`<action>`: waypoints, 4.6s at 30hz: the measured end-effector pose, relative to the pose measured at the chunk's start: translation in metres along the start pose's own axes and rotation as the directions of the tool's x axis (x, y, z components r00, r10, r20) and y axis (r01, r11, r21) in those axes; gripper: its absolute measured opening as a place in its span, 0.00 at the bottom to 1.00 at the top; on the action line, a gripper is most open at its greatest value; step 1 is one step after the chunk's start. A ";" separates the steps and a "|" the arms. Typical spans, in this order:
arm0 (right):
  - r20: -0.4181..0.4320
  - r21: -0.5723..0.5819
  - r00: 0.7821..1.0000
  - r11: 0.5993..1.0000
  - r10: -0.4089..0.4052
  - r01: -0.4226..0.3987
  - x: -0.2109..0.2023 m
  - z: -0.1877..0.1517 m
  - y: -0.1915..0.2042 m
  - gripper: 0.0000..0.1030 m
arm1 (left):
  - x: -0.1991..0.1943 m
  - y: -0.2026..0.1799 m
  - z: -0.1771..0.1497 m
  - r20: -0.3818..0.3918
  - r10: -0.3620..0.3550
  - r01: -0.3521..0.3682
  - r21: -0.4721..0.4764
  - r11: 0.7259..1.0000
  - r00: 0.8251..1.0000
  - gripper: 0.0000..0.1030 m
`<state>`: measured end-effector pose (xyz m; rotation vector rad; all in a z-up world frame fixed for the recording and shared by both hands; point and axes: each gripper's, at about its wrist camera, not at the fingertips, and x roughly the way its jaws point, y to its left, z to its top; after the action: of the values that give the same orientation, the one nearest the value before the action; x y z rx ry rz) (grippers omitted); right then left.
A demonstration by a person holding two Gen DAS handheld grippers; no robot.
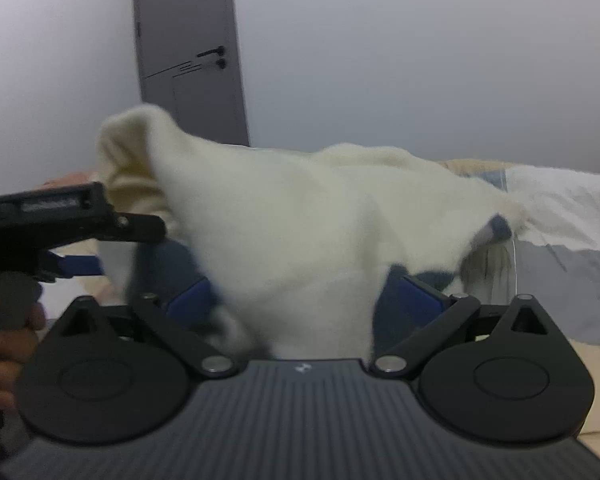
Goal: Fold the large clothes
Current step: 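Grasp the sweater edge with the left tool while the right tool grasps another edge, then lift the sweater high with both tools and shake it out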
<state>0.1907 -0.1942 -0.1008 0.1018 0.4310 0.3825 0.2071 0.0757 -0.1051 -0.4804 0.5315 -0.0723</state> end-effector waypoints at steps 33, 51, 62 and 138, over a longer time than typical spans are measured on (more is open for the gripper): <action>0.430 0.090 0.863 0.963 -0.267 0.253 -0.226 0.059 -0.034 0.22 | -0.209 -0.025 0.029 0.455 -0.169 0.162 0.056 0.985 0.874 0.24; -0.215 0.286 0.934 0.896 -0.286 0.340 -0.115 0.013 -0.145 0.29 | -0.119 -0.011 0.023 0.070 -0.171 0.168 0.045 0.985 0.983 0.41; -0.253 0.378 0.915 0.838 -0.315 0.393 -0.104 -0.001 -0.150 0.67 | -0.053 0.024 0.023 -0.088 -0.040 0.036 -0.045 0.998 0.995 0.58; 0.355 0.351 0.932 0.935 -0.073 -0.060 -0.262 0.079 -0.048 0.15 | -0.212 -0.082 0.056 0.122 -0.498 0.507 -0.049 0.861 0.858 0.13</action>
<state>0.0213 -0.3402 0.0641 0.5191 0.1280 0.2665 0.0572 0.0664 0.0744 -0.6908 0.2931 -0.5293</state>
